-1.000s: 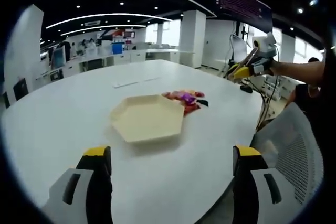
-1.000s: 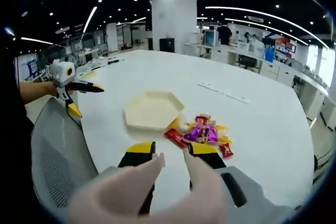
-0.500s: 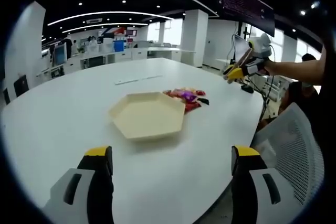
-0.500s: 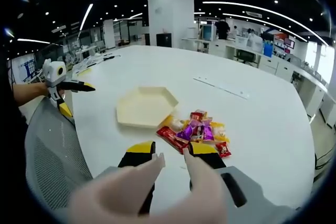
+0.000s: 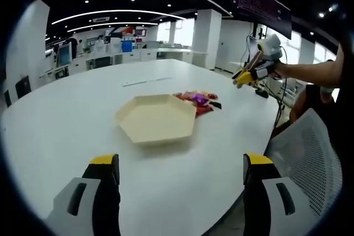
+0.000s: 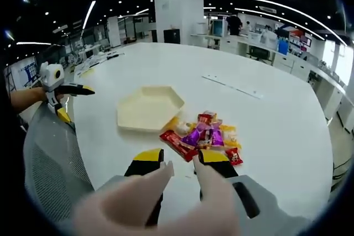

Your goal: Place the target food into the container with the food tongs after gripping and lifting it, then release it inside without dropping or visibly crushing the food.

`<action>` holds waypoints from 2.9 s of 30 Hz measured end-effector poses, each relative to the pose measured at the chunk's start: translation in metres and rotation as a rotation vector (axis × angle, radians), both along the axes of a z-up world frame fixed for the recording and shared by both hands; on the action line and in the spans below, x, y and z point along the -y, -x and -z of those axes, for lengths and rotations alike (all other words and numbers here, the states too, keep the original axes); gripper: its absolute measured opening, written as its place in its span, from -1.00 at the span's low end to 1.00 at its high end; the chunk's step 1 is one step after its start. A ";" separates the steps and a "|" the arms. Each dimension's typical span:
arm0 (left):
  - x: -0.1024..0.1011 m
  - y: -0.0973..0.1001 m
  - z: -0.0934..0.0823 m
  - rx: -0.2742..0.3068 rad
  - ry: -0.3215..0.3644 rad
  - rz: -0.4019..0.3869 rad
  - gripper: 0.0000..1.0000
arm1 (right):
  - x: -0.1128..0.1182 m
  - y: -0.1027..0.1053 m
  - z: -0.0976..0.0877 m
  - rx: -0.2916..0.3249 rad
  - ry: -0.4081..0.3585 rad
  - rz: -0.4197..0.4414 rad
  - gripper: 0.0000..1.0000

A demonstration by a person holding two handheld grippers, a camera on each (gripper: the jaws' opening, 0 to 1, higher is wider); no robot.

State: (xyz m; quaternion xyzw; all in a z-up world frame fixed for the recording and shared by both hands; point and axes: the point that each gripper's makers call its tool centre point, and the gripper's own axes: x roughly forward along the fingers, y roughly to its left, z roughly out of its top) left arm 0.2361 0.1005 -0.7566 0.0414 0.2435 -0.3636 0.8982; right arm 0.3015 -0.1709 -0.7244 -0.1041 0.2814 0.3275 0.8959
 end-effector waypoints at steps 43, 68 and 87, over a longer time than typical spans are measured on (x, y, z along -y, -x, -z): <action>-0.004 0.003 0.007 -0.029 -0.004 -0.024 0.78 | 0.013 -0.038 0.084 -0.195 0.093 0.076 -0.50; -0.010 0.002 0.007 -0.030 -0.005 -0.049 0.73 | 0.011 -0.050 0.101 -0.254 0.065 0.117 -0.50; -0.008 0.004 0.004 -0.029 0.007 -0.042 0.69 | 0.013 -0.051 0.099 -0.246 0.042 0.173 -0.58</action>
